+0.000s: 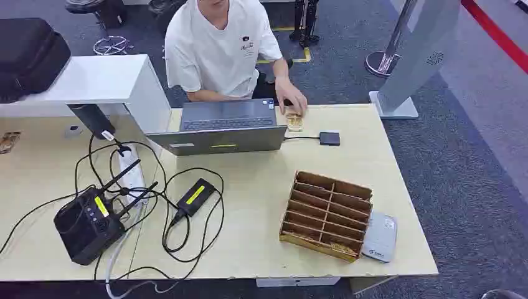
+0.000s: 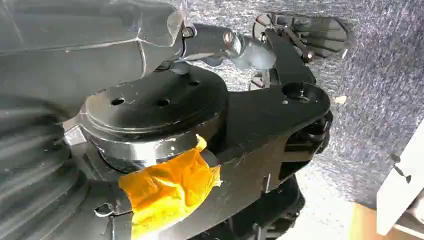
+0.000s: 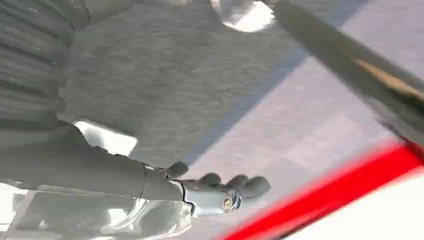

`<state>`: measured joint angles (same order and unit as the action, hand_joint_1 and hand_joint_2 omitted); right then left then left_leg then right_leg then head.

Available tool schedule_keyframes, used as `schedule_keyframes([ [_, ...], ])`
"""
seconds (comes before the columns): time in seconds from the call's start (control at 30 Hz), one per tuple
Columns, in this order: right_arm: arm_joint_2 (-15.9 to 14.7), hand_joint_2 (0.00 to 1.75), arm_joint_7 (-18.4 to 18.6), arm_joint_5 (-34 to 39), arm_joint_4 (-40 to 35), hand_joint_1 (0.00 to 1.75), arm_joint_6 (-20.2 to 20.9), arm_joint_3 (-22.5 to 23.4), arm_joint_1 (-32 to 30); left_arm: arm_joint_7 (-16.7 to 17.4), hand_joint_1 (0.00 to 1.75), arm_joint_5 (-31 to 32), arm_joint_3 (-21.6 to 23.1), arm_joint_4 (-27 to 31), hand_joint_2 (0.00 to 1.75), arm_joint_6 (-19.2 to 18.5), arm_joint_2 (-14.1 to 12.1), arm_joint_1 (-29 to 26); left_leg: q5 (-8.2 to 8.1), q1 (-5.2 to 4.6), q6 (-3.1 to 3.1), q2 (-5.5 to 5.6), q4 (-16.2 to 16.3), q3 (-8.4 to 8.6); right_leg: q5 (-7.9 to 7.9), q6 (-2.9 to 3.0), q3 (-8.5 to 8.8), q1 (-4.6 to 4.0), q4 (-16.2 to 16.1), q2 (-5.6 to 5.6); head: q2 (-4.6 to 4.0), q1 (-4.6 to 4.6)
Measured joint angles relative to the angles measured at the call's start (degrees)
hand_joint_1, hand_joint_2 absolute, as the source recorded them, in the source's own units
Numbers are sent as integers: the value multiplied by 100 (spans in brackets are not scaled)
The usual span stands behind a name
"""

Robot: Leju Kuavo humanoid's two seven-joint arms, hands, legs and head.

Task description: Pass the card to the sensor for recognition and then transmit it.

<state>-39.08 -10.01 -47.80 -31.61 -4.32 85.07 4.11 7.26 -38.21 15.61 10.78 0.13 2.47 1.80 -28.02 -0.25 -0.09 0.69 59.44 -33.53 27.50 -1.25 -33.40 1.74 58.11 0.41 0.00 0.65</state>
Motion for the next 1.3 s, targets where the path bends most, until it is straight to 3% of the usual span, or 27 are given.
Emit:
schedule_keyframes([
  [0.13,-709,175,-78,213,-81,0,172,-46,288,0,0,72,39,0,175,-7,0,3,3,-11,4,6,-2,3,3,-5,5,11,4,-3,0,31],
  [0.17,-835,175,-116,273,-90,0,218,-88,367,0,0,92,55,0,175,-4,0,4,3,-12,3,6,-2,2,4,-6,5,12,7,-4,0,2],
  [0.3,-1412,175,-131,643,-175,0,406,-446,769,-22,0,144,125,0,175,7,2,15,3,-13,4,10,-2,1,4,-7,6,13,7,-4,0,22],
  [0.33,-1534,175,-103,820,-225,0,487,-626,914,-39,0,162,144,0,0,7,0,15,3,-18,4,8,-2,2,4,-7,5,17,9,-4,0,-7],
  [0.37,-1681,175,-94,995,-300,0,562,-831,1023,-63,0,170,160,0,175,7,2,19,3,-19,4,9,-3,1,4,-7,5,22,13,-5,0,11],
  [0.53,-2067,175,166,1484,-930,0,973,-2323,1986,-90,0,216,256,-4,175,42,0,49,5,-18,7,1,-5,-4,4,-9,8,19,19,0,0,0],
  [0.63,-2023,175,350,1558,-1443,0,1303,-3582,2887,-90,0,264,310,-4,175,83,2,75,13,-17,12,-10,-5,1,2,-7,3,21,29,14,0,4],
  [0.73,-1796,175,498,1781,-1839,0,1525,-4919,3677,-87,0,286,380,-4,175,105,4,110,26,-11,1,-11,-4,2,-6,-11,6,11,30,21,0,2],
  [0.8,-1498,175,544,1921,-2017,0,1602,-5652,4167,-145,0,303,396,-4,175,64,9,115,31,-8,0,-9,-4,1,-12,-10,4,10,32,19,0,3],
  [0.87,-1087,175,572,1952,-2162,0,1600,-6421,4536,-616,0,672,481,13,175,-290,44,178,42,-5,-14,-15,-2,19,-25,1,-4,6,32,47,0,9],
  [0.9,-855,175,612,1881,-2153,0,1551,-6762,4757,-601,0,875,540,77,175,-361,63,286,53,0,-15,-16,0,12,-34,4,-12,-1,32,51,0,0],
  [0.97,-255,175,673,1717,-1973,0,1374,-7457,5193,57,0,1118,588,596,175,-369,136,609,87,-1,-3,-13,-5,-32,-55,-1,-48,13,50,34,0,13],
  [1.03,230,175,575,1674,-1806,0,1363,-8031,5477,363,0,1189,594,1002,175,-396,252,821,103,6,-17,-1,-2,-60,-67,-3,-62,-1,53,14,0,-2],
  [1.1,734,175,494,1700,-1667,0,1414,-8488,5773,135,0,1393,608,1172,175,-606,241,648,117,28,-38,-14,12,-79,-95,27,-104,-25,50,30,0,-11],
  [1.2,1332,175,474,1746,-1560,0,1433,-9063,5949,-195,0,1493,608,1220,175,-752,227,574,123,47,-43,-13,24,-113,-101,26,-139,-41,52,32,0,-6],
  [1.3,1628,175,485,1809,-1499,0,1429,-9374,6023,-323,0,1556,608,1235,175,-826,225,539,133,53,-49,44,30,-165,-99,25,-164,-44,55,-22,0,-11],
])
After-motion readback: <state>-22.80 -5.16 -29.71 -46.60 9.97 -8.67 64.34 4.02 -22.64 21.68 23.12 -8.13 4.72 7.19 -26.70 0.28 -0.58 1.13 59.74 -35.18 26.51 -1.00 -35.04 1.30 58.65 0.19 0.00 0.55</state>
